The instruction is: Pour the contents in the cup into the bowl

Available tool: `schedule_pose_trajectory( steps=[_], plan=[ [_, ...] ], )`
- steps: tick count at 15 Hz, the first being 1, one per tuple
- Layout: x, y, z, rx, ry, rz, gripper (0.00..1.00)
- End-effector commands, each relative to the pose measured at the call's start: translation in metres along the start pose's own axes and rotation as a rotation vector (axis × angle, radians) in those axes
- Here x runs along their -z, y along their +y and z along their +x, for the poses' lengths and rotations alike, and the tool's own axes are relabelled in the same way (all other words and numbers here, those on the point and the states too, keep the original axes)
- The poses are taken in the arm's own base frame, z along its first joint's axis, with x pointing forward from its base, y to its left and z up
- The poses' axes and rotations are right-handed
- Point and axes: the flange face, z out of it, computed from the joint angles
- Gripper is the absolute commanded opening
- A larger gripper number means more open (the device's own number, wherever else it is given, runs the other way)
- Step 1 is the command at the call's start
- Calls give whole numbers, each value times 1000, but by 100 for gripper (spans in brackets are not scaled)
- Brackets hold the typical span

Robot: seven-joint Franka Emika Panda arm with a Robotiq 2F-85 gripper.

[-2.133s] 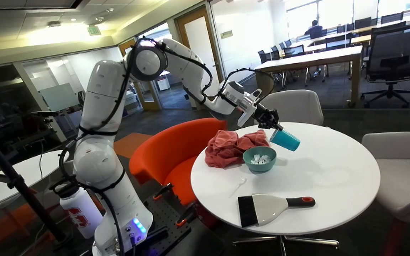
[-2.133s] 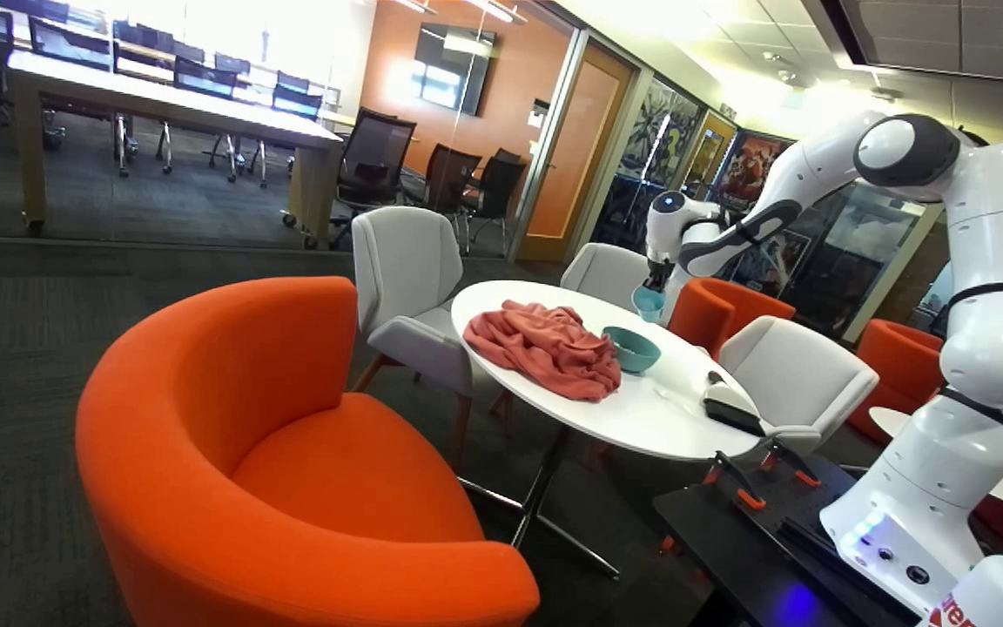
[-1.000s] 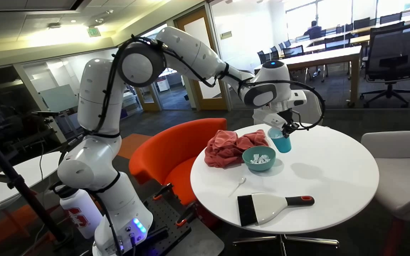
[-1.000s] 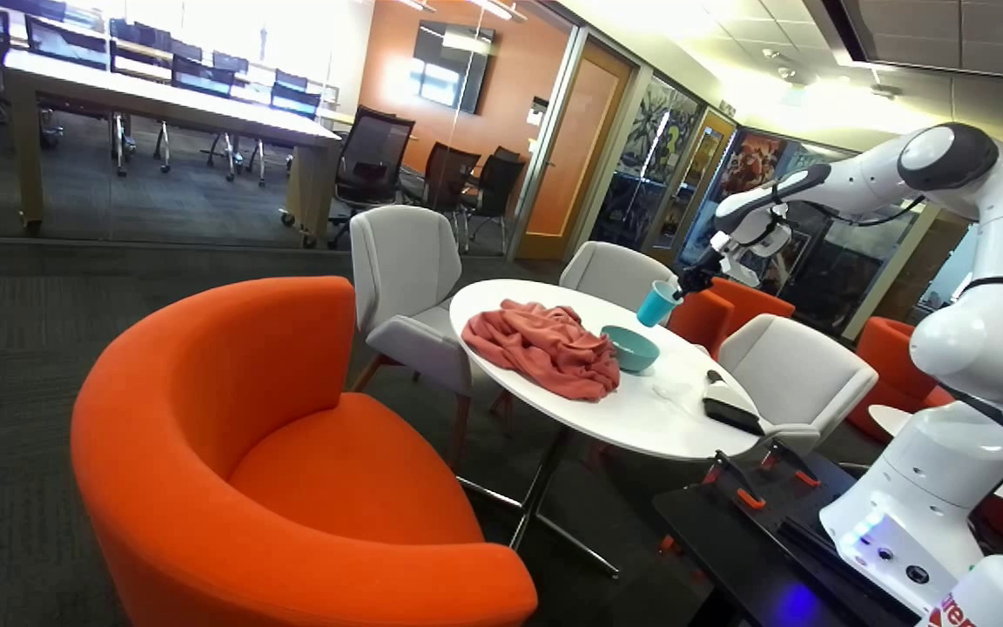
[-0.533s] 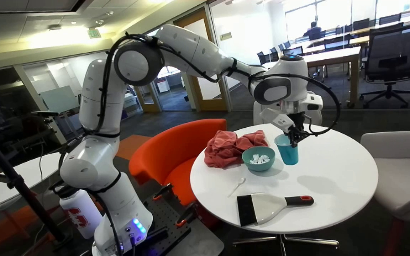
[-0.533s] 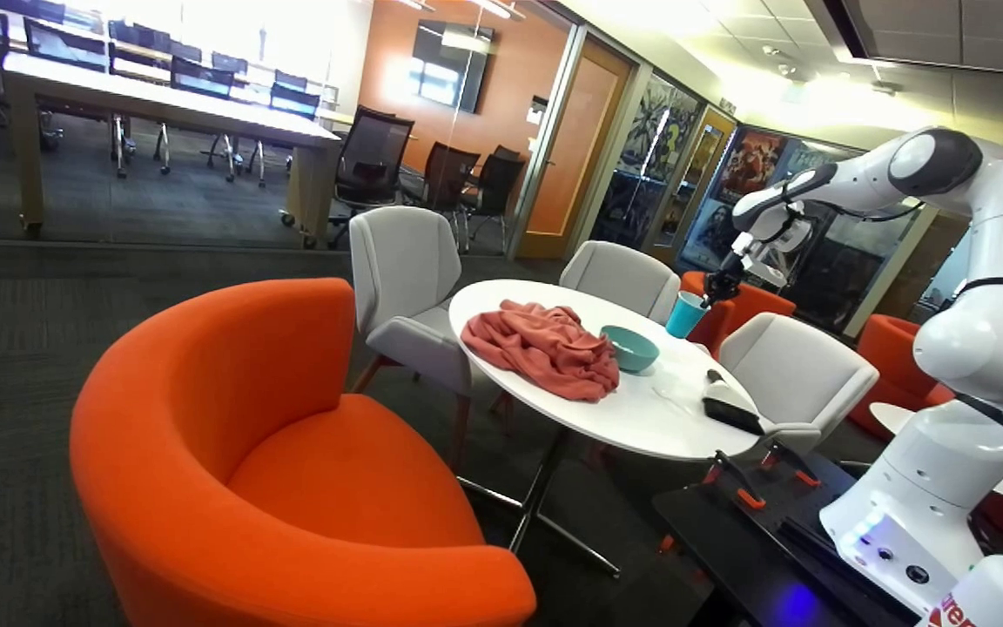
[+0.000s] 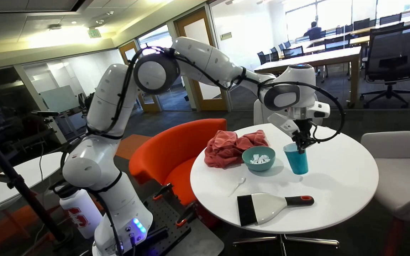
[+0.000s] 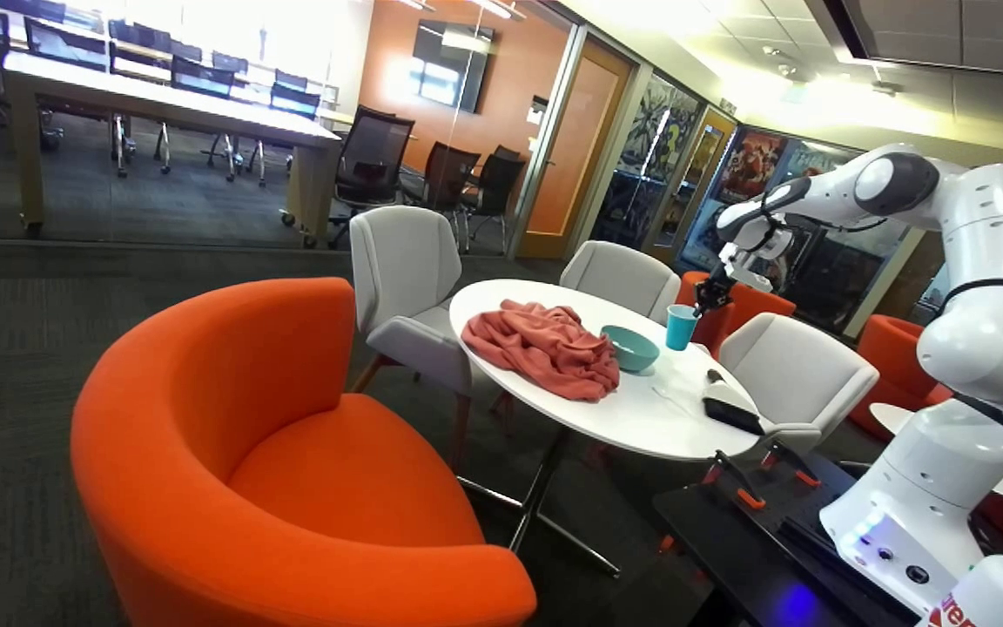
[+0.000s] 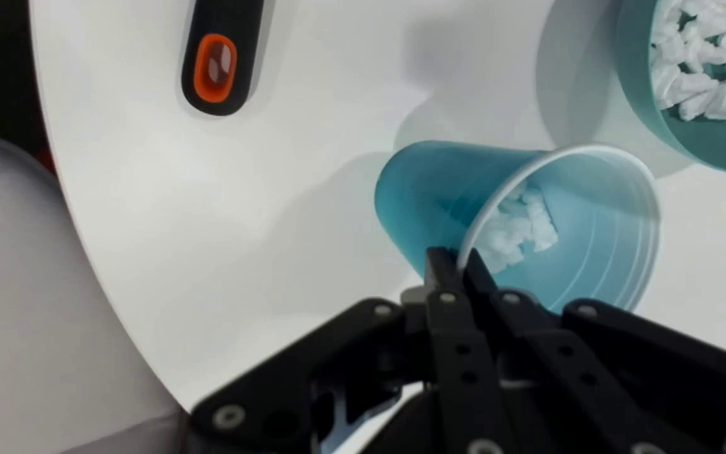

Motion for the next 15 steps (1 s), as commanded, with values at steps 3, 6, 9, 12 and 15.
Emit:
schedule_pose_trajectory(
  steps=[3, 6, 9, 12, 15],
  plan=[
    [-24, -8, 29, -19, 99, -27, 1],
    [-34, -11, 38, -3, 171, -29, 1],
    [-43, -15, 44, 6, 223, 5, 1],
    [-49, -23, 46, 17, 246, 70, 1],
    [-49, -29, 45, 29, 242, 153, 1]
  ],
)
